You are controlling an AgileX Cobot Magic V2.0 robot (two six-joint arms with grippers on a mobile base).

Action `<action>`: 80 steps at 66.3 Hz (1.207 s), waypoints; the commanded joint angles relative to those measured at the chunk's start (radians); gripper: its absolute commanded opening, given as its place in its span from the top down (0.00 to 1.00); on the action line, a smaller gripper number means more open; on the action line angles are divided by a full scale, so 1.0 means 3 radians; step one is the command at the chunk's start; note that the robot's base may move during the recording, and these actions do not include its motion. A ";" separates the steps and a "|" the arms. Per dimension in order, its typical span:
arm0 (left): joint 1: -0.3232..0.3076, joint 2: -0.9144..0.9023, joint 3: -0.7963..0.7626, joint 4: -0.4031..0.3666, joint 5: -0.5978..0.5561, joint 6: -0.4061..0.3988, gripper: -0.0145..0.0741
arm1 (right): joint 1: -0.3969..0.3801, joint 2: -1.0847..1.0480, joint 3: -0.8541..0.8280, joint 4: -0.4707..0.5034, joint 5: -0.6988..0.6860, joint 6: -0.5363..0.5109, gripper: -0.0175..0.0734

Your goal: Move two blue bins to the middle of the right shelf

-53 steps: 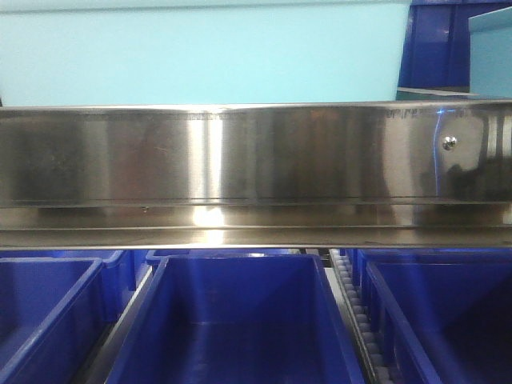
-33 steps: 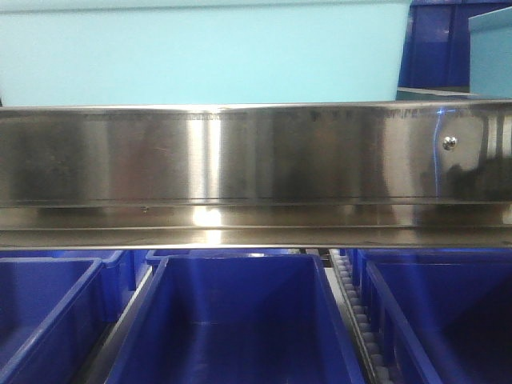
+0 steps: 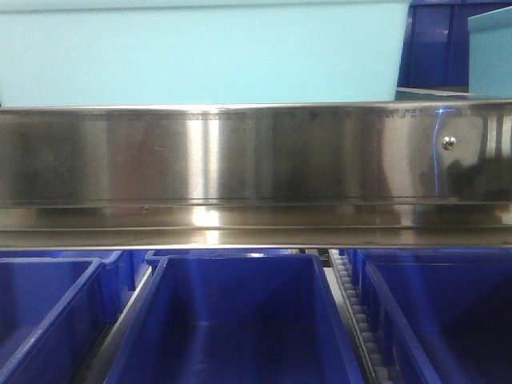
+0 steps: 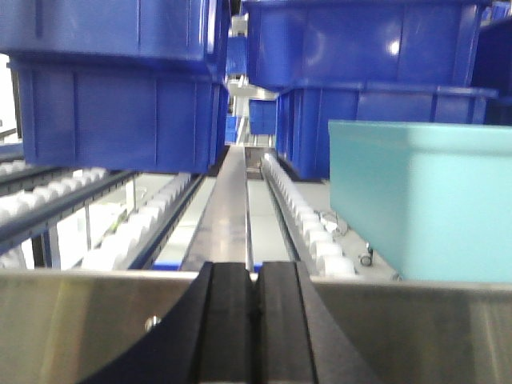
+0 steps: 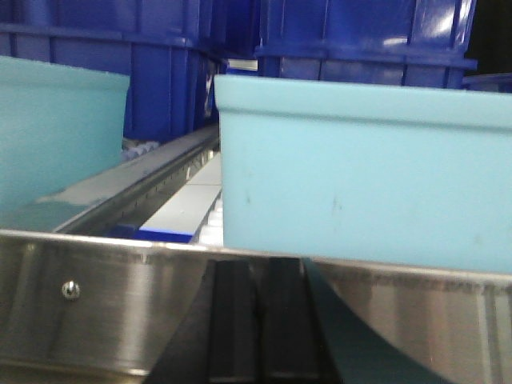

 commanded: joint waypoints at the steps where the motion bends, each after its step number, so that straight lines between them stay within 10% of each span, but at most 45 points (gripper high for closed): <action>1: 0.0006 -0.0011 -0.0010 0.0000 -0.0136 0.0000 0.96 | 0.0006 -0.0006 -0.0002 -0.0024 -0.0202 -0.0006 0.99; 20: 0.0006 -0.0011 -0.0062 0.0000 -0.0540 0.0000 0.96 | 0.0006 -0.0006 -0.0105 -0.0024 -0.0581 -0.0006 0.99; 38: 0.0006 0.0204 -0.1150 0.0048 0.0656 0.0000 0.95 | 0.0006 0.0191 -0.1383 -0.0024 0.0740 -0.0006 0.95; 59: 0.0006 0.1166 -0.2144 0.0041 0.1355 0.0000 0.43 | 0.0006 0.0908 -0.1899 -0.0024 0.0763 -0.0006 0.19; 72: -0.0202 0.1631 -0.2468 0.0000 0.1390 0.0000 0.15 | 0.0019 0.1316 -0.2088 0.0104 0.0749 -0.0006 0.18; 80: -0.0465 0.1919 -0.2728 0.0000 0.1541 0.0000 0.15 | 0.0137 0.1636 -0.2368 0.0309 0.0811 -0.0006 0.18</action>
